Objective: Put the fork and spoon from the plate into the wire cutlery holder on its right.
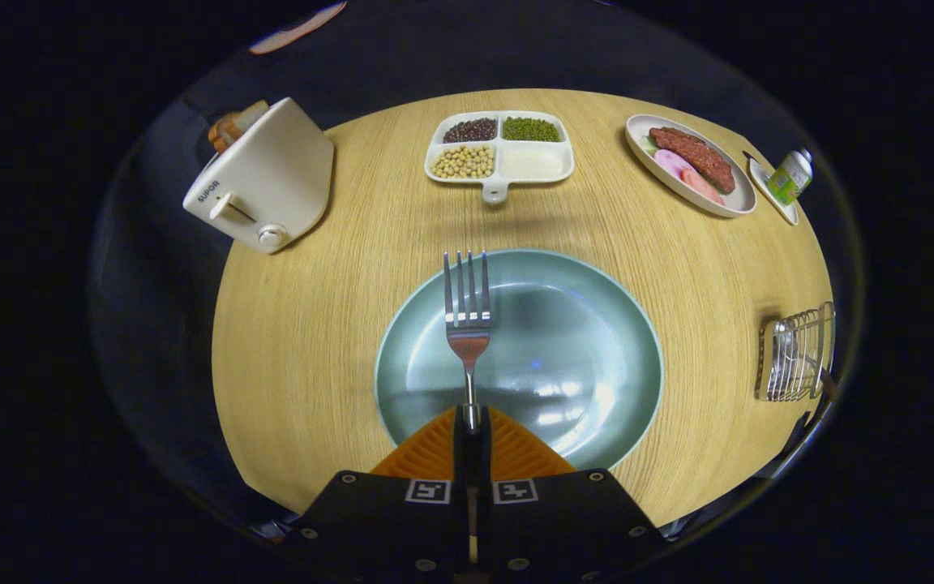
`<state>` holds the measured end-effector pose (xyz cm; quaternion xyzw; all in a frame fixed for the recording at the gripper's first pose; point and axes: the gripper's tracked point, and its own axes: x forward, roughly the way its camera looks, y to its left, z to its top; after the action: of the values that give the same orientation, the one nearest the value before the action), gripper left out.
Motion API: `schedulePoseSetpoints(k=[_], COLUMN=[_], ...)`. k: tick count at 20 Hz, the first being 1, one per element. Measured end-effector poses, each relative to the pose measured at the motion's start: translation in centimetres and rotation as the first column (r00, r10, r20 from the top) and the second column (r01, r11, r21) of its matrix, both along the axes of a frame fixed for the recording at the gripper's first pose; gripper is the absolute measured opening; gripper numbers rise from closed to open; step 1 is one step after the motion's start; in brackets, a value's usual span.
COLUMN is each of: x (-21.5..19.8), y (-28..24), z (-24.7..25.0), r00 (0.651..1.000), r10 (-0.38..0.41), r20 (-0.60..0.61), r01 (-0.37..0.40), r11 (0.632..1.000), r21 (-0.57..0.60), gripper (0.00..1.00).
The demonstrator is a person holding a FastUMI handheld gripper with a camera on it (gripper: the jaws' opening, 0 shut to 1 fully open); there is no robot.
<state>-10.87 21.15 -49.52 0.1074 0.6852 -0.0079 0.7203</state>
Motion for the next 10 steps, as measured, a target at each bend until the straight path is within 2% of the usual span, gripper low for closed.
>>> schedulePoseSetpoints(k=[7,10], x=[-1.7,-2.5], y=[-7.4,-11.9], z=[5.8,7.8], r00=[0.995,0.991], r10=[-0.001,-0.038], r20=[0.098,0.127], r01=[0.005,0.047], r11=[0.999,0.997], r21=[-0.039,-0.065], gripper=[0.05,0.04])
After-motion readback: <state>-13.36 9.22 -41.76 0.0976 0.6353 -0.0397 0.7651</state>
